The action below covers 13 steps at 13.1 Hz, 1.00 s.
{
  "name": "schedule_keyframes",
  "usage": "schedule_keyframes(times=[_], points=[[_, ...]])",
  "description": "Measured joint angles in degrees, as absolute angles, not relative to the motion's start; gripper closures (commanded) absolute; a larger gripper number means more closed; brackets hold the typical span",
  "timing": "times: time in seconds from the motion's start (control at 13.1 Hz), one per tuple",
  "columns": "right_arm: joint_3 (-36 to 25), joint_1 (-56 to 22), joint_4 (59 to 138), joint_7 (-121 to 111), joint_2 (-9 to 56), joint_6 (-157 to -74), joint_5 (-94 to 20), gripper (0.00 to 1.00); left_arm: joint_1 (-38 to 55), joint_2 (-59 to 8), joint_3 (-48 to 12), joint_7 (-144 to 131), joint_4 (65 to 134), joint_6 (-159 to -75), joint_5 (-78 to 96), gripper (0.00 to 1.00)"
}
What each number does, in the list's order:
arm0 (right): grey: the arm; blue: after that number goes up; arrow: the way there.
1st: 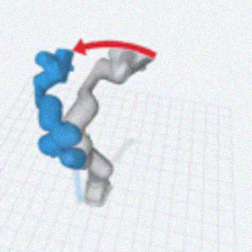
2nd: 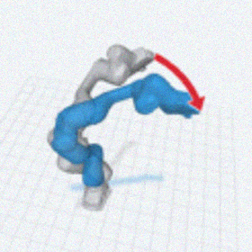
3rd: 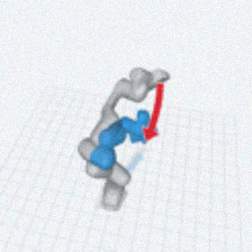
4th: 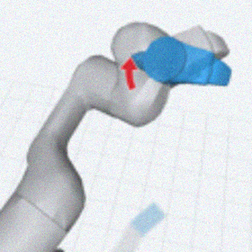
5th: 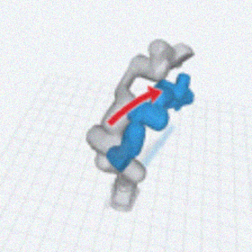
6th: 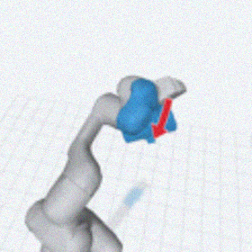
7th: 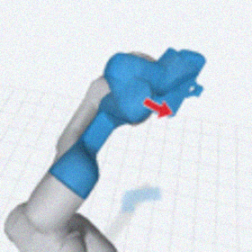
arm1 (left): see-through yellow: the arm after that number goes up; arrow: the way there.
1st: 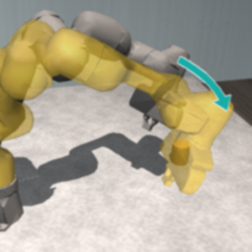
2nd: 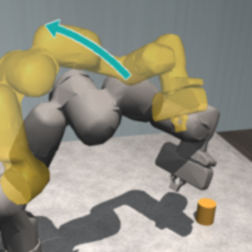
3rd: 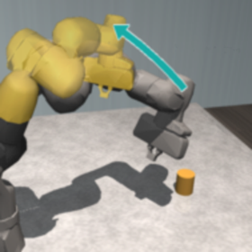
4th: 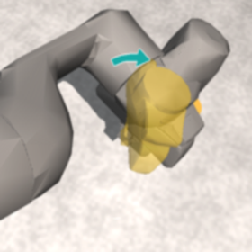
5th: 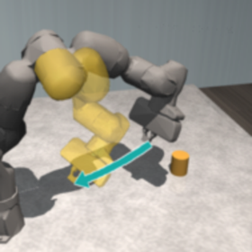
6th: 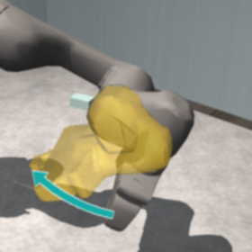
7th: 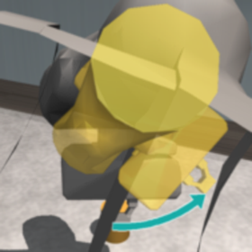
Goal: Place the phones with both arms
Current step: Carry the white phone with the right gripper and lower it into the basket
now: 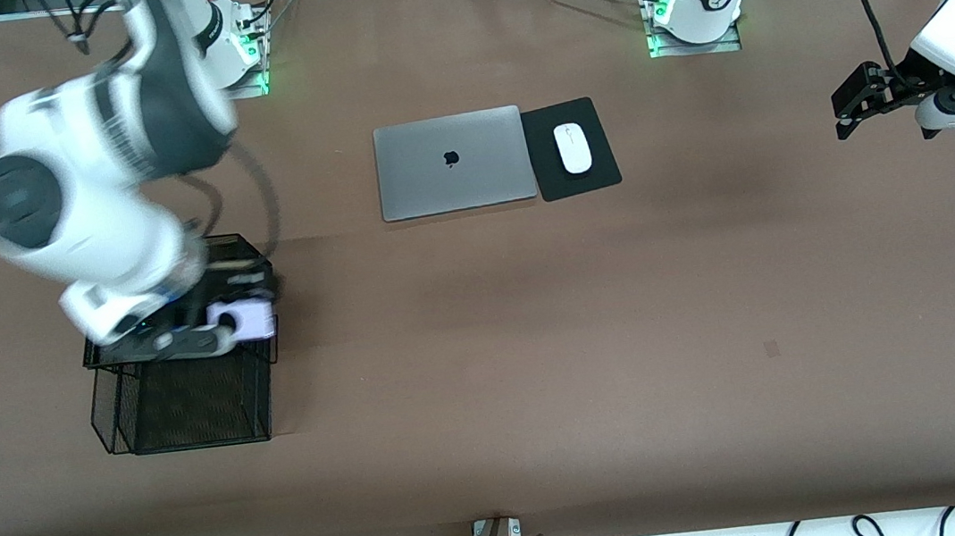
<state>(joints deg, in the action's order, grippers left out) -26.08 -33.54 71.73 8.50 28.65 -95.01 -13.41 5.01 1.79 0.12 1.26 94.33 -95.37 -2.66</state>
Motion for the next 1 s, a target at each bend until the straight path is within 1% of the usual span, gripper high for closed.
schedule_keyframes(times=[0.23, 0.46, 0.77, 1.0], points=[[-20.96, -22.66, 72.02, -2.44, 28.98, -96.91, -11.78, 1.00, 4.97, 1.78, 0.15, 1.29, 94.32, -95.33, -2.66, 0.00], [-17.65, -16.28, 72.07, -6.50, 31.30, -102.46, -11.49, 1.00, 4.76, 1.78, 0.20, 1.62, 94.32, -95.30, -2.66, 0.00], [-16.90, -14.81, 70.78, -7.43, 37.53, -109.79, -11.37, 1.00, 4.63, 1.76, 0.38, 2.84, 94.31, -95.29, -2.66, 0.00], [-16.81, -14.70, 70.68, -7.42, 42.42, -112.52, -11.37, 1.00, 4.64, 1.75, 0.37, 2.90, 94.28, -95.29, -2.66, 0.00]])
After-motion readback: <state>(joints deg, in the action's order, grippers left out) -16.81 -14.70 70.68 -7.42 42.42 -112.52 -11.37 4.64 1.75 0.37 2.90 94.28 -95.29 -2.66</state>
